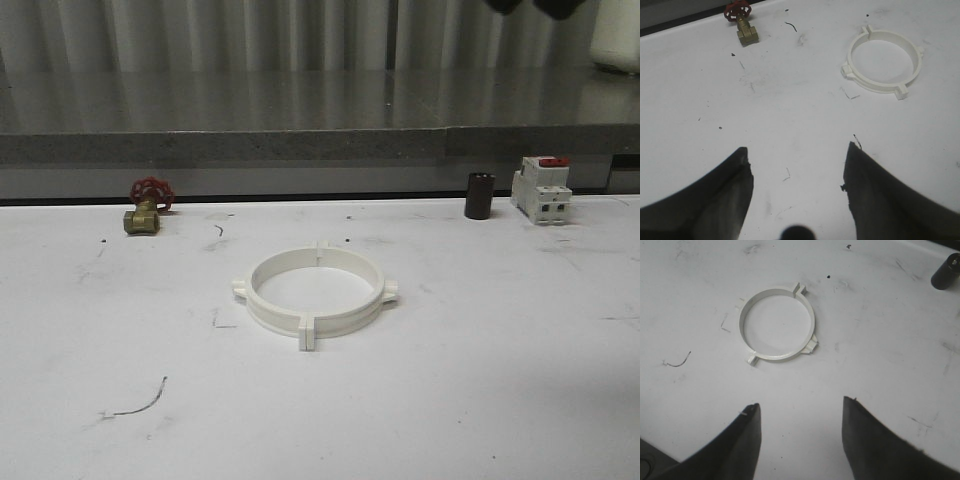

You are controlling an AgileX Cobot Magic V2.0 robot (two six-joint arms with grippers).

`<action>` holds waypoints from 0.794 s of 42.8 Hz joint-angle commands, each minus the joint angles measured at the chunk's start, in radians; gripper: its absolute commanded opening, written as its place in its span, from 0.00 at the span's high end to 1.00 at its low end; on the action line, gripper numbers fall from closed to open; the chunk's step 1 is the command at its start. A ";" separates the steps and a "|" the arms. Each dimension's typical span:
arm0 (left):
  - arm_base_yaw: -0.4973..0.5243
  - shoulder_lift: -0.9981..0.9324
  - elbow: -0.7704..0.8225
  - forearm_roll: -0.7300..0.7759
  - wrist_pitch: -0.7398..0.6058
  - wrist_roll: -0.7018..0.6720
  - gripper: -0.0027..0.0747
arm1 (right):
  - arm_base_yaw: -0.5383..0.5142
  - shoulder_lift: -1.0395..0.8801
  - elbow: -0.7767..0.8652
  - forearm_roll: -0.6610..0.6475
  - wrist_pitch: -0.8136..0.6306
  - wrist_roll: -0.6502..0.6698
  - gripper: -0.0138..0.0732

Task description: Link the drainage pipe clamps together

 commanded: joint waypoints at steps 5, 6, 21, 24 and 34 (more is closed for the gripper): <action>0.000 -0.004 -0.026 -0.014 -0.072 -0.002 0.45 | -0.007 -0.208 0.090 -0.006 -0.047 -0.026 0.38; 0.000 -0.004 -0.026 -0.014 -0.072 -0.002 0.45 | -0.007 -0.228 0.103 -0.006 -0.047 -0.026 0.38; 0.000 -0.004 -0.026 -0.014 -0.072 -0.002 0.45 | -0.007 -0.570 0.320 -0.020 -0.047 -0.026 0.38; 0.000 -0.004 -0.026 -0.014 -0.072 -0.002 0.45 | -0.007 -0.635 0.350 -0.025 -0.040 -0.026 0.38; 0.000 -0.004 -0.026 -0.014 -0.072 -0.002 0.45 | -0.007 -0.794 0.408 -0.040 -0.037 -0.026 0.38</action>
